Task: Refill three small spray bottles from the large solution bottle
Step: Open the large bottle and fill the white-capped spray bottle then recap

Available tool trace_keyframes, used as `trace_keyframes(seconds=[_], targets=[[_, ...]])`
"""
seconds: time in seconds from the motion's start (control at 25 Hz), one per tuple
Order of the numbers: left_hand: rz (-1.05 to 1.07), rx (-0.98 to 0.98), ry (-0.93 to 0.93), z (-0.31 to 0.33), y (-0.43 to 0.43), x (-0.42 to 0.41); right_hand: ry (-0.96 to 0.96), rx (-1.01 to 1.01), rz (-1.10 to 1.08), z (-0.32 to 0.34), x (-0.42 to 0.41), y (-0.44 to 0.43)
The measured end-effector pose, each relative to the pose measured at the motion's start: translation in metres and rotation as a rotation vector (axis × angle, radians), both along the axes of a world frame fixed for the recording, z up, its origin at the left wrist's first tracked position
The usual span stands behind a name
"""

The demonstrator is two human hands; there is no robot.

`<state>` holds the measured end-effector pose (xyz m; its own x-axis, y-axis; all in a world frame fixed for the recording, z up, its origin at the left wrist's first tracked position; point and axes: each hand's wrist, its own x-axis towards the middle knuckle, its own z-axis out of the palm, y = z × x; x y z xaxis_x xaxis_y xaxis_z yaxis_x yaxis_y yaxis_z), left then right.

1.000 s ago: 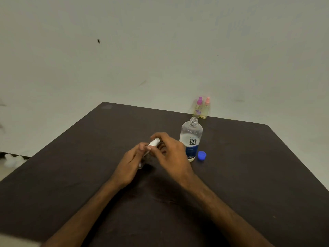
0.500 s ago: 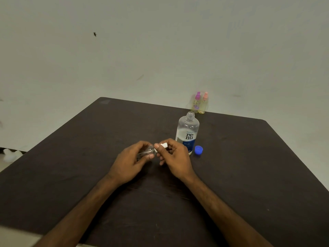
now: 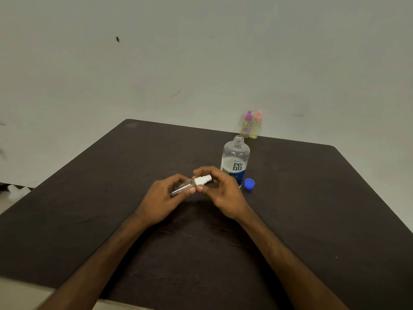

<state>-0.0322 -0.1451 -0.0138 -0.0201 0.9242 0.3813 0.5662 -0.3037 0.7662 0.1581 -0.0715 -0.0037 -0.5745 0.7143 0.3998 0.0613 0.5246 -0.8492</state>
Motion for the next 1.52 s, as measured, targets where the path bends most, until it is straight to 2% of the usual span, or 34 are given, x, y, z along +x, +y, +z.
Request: trace_keyframes(seconds=[0.12, 0.2, 0.44, 0.6, 0.68, 0.92, 1.12, 1.36, 1.52], targets=[[0.010, 0.040, 0.069, -0.004, 0.002, 0.000, 0.017, -0.115, -0.122, -0.001, -0.004, -0.005], [0.032, 0.040, 0.100, -0.007, 0.004, -0.002, -0.034, -0.102, -0.201, -0.005, -0.005, -0.004], [0.078, 0.056, 0.088, -0.010, 0.006, -0.005, 0.036, -0.059, 0.042, -0.011, -0.007, 0.001], [0.085, 0.049, 0.115, -0.010, 0.007, -0.005, 0.055, -0.181, -0.109, -0.010, -0.009, -0.002], [0.076, 0.048, 0.147, -0.011, 0.007, -0.005, 0.023, -0.166, -0.166, -0.011, -0.010, -0.003], [0.111, 0.059, 0.139, -0.012, 0.008, -0.006, 0.067, -0.090, 0.045, -0.010, -0.006, 0.002], [0.098, 0.047, 0.153, -0.012, 0.007, -0.005, 0.021, -0.186, -0.160, -0.009, -0.010, -0.005], [0.128, 0.047, 0.164, -0.016, 0.010, -0.008, 0.059, -0.069, 0.017, -0.010, -0.005, 0.001], [0.114, 0.054, 0.169, -0.014, 0.009, -0.006, 0.033, -0.189, -0.137, -0.010, -0.009, -0.003]])
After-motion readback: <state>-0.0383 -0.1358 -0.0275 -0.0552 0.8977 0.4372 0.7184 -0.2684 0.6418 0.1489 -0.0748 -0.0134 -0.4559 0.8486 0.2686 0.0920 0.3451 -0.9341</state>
